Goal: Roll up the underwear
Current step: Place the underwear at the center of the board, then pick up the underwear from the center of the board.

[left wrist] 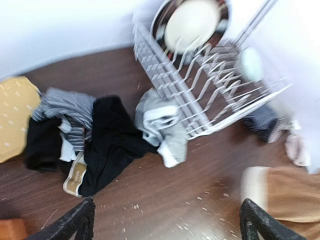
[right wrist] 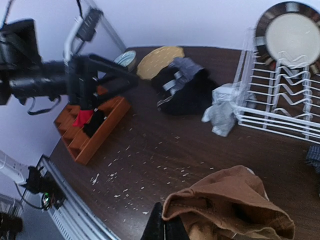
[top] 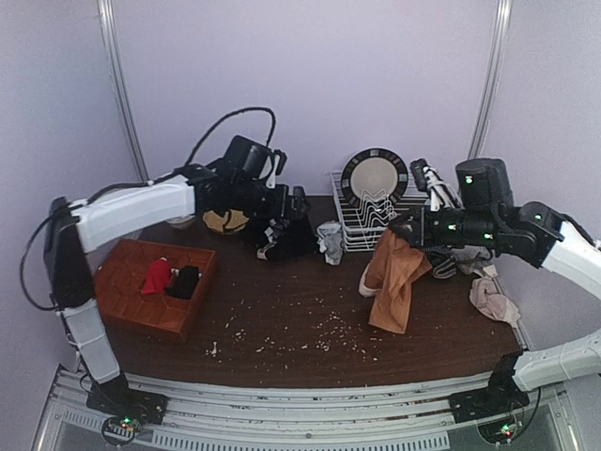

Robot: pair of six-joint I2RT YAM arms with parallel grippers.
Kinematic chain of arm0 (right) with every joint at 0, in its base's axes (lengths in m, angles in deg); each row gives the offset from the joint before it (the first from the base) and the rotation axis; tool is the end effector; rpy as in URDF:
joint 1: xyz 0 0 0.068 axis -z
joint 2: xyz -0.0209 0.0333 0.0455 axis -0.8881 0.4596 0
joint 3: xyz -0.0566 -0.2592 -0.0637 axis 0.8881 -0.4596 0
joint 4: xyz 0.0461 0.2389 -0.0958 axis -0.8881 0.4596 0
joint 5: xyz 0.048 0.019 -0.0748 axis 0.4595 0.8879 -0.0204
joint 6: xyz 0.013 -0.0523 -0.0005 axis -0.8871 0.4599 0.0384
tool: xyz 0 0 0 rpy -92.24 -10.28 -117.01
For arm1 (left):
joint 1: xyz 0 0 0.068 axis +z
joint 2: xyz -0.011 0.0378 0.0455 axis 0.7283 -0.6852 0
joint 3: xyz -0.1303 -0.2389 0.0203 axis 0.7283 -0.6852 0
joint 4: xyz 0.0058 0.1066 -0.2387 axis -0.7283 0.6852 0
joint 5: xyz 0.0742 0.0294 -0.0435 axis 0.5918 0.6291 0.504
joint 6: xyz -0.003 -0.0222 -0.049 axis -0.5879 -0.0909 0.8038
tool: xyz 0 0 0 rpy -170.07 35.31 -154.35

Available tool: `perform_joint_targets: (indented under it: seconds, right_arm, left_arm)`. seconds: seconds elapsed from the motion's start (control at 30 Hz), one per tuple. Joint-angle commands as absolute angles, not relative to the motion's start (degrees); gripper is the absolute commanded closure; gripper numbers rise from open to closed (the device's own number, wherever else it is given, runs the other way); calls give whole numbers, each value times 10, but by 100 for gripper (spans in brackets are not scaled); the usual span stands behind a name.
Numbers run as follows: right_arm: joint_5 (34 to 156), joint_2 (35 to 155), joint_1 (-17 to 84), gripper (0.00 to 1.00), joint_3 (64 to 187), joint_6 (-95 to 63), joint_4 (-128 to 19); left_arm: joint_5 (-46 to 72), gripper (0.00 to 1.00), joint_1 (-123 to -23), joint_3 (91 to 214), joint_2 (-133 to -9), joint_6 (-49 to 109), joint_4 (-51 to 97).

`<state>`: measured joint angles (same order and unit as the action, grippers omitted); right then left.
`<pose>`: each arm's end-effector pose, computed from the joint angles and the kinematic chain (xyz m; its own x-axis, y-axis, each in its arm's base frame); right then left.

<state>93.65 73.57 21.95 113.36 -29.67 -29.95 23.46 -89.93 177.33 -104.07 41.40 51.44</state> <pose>0.1712 0.1519 0.3770 -0.5124 0.0200 -0.8585 -0.5774 0.7319 0.3617 0.3234 -0.3017 0.3061 -0.6719 0.0950 -0.7346 0.4359 0.8525 -0.2885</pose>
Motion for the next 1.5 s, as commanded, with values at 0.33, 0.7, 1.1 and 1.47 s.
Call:
perform_joint_targets:
  seconds: [0.33, 0.7, 1.1, 1.47]
  right_arm:
    - [831, 697, 233, 90, 966, -386, -244]
    - [867, 662, 151, 16, 919, -403, -246]
    - [806, 892, -31, 21, 931, -413, -409]
    - [700, 1137, -64, 39, 1089, -385, -344]
  left_arm:
    - [315, 2, -946, 1373, -686, 472, 490]
    - [275, 3, -1047, 1319, -786, 528, 388]
    - [226, 6, -1057, 1353, -946, 529, 331]
    - [316, 6, -1057, 1297, -882, 571, 367]
